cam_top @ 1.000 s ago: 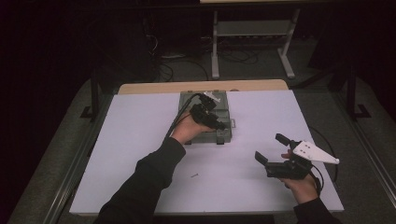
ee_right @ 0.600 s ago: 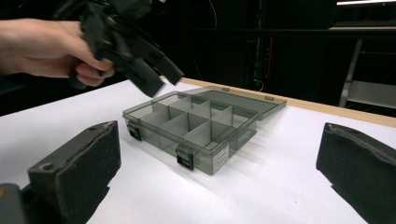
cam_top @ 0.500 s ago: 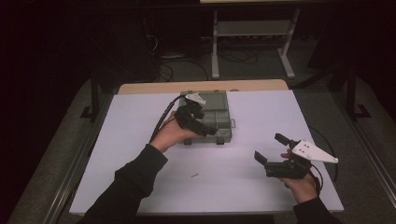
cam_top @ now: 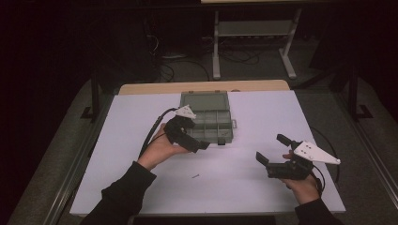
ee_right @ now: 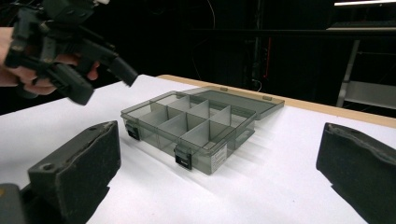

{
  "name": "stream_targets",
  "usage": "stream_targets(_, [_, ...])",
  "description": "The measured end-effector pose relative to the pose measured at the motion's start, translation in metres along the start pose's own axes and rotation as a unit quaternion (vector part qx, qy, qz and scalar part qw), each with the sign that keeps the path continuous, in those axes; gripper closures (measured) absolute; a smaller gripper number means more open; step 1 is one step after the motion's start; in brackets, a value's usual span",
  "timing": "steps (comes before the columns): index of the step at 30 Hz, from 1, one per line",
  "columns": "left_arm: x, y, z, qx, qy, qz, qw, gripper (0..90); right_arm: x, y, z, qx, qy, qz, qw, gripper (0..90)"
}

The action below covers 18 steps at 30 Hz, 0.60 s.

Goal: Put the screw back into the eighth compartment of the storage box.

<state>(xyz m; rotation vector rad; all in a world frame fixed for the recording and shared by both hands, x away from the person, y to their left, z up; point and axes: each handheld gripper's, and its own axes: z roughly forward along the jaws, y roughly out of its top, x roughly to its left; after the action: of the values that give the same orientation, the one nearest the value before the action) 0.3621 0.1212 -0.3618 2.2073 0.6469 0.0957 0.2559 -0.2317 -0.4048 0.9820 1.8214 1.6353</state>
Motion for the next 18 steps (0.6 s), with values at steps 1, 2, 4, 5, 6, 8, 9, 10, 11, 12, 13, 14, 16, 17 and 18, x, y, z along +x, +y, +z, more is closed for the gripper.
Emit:
stream_targets(1, [0.0, 0.0, 0.0, 0.0, 0.0, 0.0, 1.0, 0.0, 0.0, 0.0, 0.0, 0.0, 0.0, 0.0, 1.0, 0.0])
stream_targets(2, [-0.004, -0.006, -0.002, -0.002, 0.002, -0.001, 1.0, 0.0, 0.0, 0.0, 0.0, 0.0, 0.0, -0.001, 1.0, 0.0])
stream_targets(4, [-0.007, -0.012, -0.005, 0.001, 0.006, 0.006, 1.0, 0.0, 0.001, 0.0, 0.0, 0.0, 0.0, -0.002, 1.0, 0.0])
stream_targets(5, [-0.007, -0.012, -0.005, 0.001, 0.006, 0.006, 1.0, 0.0, 0.001, 0.0, 0.0, 0.0, 0.0, -0.002, 1.0, 0.0])
stream_targets(6, [-0.01, -0.017, -0.007, 0.005, 0.008, 0.01, 0.9999, 0.0, 0.001, 0.0, 0.0, 0.001, 0.0, -0.001, 1.0, 0.0])
stream_targets(8, [-0.013, -0.022, -0.01, 0.004, 0.011, 0.009, 0.9999, 0.0, 0.001, 0.0, 0.0, 0.001, 0.0, -0.001, 1.0, 0.0])
stream_targets(9, [-0.015, -0.026, -0.01, 0.005, 0.01, 0.006, 0.9999, 0.0, 0.001, 0.0, 0.0, 0.001, 0.0, -0.001, 1.0, 0.0])
stream_targets(10, [-0.017, -0.029, -0.011, 0.006, 0.01, 0.008, 0.9999, 0.1, 0.001, 0.0, 0.0, 0.001, 0.0, -0.001, 1.0, 0.0])
stream_targets(11, [-0.018, -0.033, -0.011, 0.008, 0.012, 0.008, 0.9999, 0.2, 0.001, 0.0, 0.0, 0.001, 0.0, -0.001, 1.0, 0.0])
stream_targets(12, [-0.02, -0.037, -0.011, 0.01, 0.013, 0.006, 0.9998, 0.2, 0.001, 0.0, 0.0, 0.001, 0.0, -0.002, 1.0, 0.0])
stream_targets(13, [-0.02, -0.037, -0.011, 0.01, 0.013, 0.006, 0.9998, 0.3, 0.001, 0.0, 0.0, 0.001, 0.0, -0.002, 1.0, 0.0])
stream_targets(14, [-0.021, -0.041, -0.011, 0.013, 0.015, 0.008, 0.9998, 1.1, 0.001, 0.0, 0.0, 0.0, -0.001, -0.003, 1.0, 0.0])
stream_targets(16, [-0.024, -0.051, -0.013, 0.019, 0.018, 0.01, 0.9996, 4.8, 0.001, 0.0, 0.0, 0.0, -0.002, -0.003, 1.0, 0.0])
stream_targets(17, [-0.026, -0.054, -0.013, 0.017, 0.018, 0.007, 0.9997, 6.0, 0.001, 0.0, 0.0, 0.0, -0.001, -0.005, 1.0, 0.0])
stream_targets(18, [-0.026, -0.057, -0.013, 0.02, 0.019, 0.006, 0.9996, 6.6, 0.001, 0.0, 0.0, 0.0, -0.001, -0.005, 1.0, 0.0])
